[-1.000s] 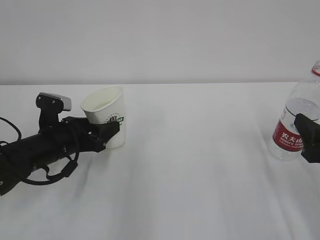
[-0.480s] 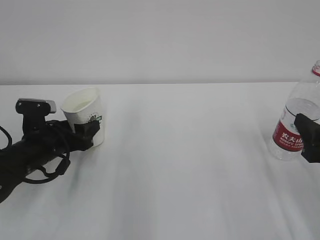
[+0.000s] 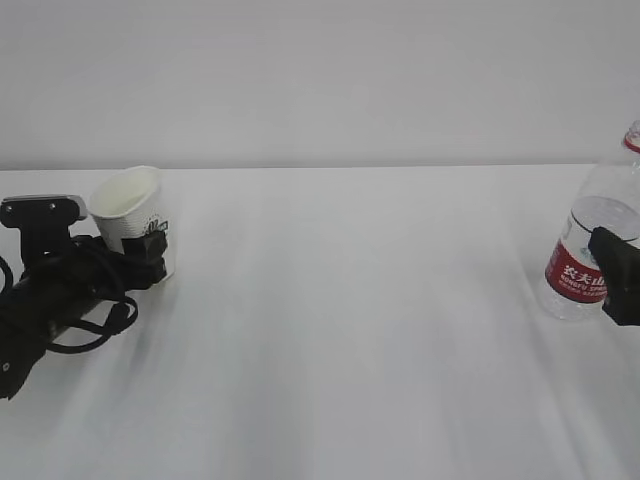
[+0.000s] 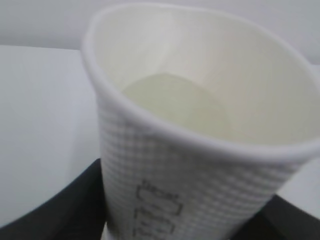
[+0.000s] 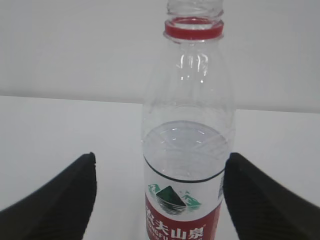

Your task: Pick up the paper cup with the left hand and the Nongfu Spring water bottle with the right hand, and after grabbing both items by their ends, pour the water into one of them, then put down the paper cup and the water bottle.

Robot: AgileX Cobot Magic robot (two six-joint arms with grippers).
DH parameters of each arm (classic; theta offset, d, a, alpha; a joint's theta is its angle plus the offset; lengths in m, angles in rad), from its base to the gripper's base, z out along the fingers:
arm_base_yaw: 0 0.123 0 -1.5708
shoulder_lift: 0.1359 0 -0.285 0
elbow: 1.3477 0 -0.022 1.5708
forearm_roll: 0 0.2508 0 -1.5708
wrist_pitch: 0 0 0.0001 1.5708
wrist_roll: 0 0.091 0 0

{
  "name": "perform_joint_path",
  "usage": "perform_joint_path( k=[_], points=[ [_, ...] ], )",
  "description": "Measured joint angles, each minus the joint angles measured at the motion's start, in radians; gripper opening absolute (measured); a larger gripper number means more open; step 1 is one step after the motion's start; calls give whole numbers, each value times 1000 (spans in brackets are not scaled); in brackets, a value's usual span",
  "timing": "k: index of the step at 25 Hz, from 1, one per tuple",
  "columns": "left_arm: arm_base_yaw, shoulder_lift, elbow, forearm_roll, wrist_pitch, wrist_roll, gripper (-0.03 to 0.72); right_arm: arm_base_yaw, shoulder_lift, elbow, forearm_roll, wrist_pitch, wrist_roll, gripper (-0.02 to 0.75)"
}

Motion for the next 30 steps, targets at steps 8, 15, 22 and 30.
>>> perform_joint_path(
  k=[8,15,22,30],
  points=[
    [0,0,0,-53,-2,21,480,0,0,0,0,-2,0,593],
    [0,0,4,-55,-4,22,480,0,0,0,0,-2,2,593],
    [0,-6,37,-59,-30,24,480,0,0,0,0,-2,2,593],
    [0,-6,37,-61,-31,24,480,0,0,0,0,-2,2,593]
  ],
)
